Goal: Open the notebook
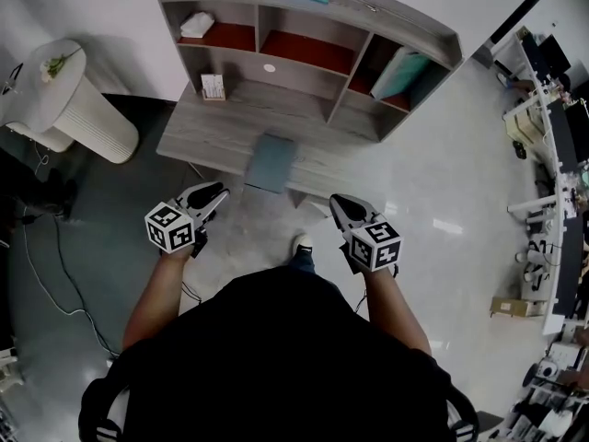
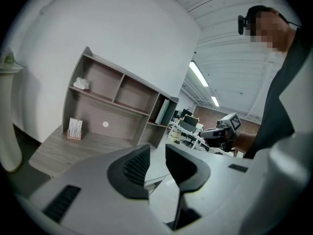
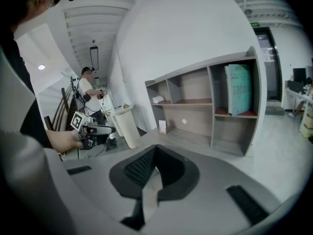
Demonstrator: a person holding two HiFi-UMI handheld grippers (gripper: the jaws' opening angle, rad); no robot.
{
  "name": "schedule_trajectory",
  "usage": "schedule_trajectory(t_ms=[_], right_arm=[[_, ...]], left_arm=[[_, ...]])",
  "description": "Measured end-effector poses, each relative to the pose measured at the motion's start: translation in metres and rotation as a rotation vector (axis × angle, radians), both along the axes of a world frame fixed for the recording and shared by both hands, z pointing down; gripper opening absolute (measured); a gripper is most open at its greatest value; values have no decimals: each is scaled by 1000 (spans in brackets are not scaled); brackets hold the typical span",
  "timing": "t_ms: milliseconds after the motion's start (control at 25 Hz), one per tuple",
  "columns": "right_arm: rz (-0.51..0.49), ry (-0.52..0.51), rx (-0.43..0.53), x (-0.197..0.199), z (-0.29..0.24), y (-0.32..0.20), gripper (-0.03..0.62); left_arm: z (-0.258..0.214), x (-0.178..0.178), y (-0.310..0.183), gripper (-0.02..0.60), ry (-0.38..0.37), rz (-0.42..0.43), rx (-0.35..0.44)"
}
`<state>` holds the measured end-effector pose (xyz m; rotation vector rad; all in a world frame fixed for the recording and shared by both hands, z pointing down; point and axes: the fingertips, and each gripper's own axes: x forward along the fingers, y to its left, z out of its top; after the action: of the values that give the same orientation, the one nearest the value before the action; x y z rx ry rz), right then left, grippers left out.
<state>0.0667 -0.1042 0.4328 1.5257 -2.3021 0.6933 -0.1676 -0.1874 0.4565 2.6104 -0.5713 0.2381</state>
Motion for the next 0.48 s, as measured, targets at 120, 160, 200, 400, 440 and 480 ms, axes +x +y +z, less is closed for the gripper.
schedule_trajectory(t_ms=[120, 160, 200, 400, 440, 480], right_arm=[[-16, -11, -10, 10, 4, -14, 0], [-20, -13, -13, 14, 5, -19, 0], [-24, -16, -17, 19, 7, -23, 0], [-44, -30, -50, 35, 19, -42, 0], [-49, -31, -56, 38, 22, -45, 0], [-53, -32, -61, 40, 25, -49, 0]], left_arm=[[3, 12, -9, 104, -7, -10, -10], [4, 17, -12, 104, -9, -13, -14], [6, 22, -14, 104, -12, -17, -19], [16, 37, -26, 104, -38, -34, -40], [19, 39, -29, 104, -43, -38, -43], [21, 42, -33, 104, -46, -42, -46]])
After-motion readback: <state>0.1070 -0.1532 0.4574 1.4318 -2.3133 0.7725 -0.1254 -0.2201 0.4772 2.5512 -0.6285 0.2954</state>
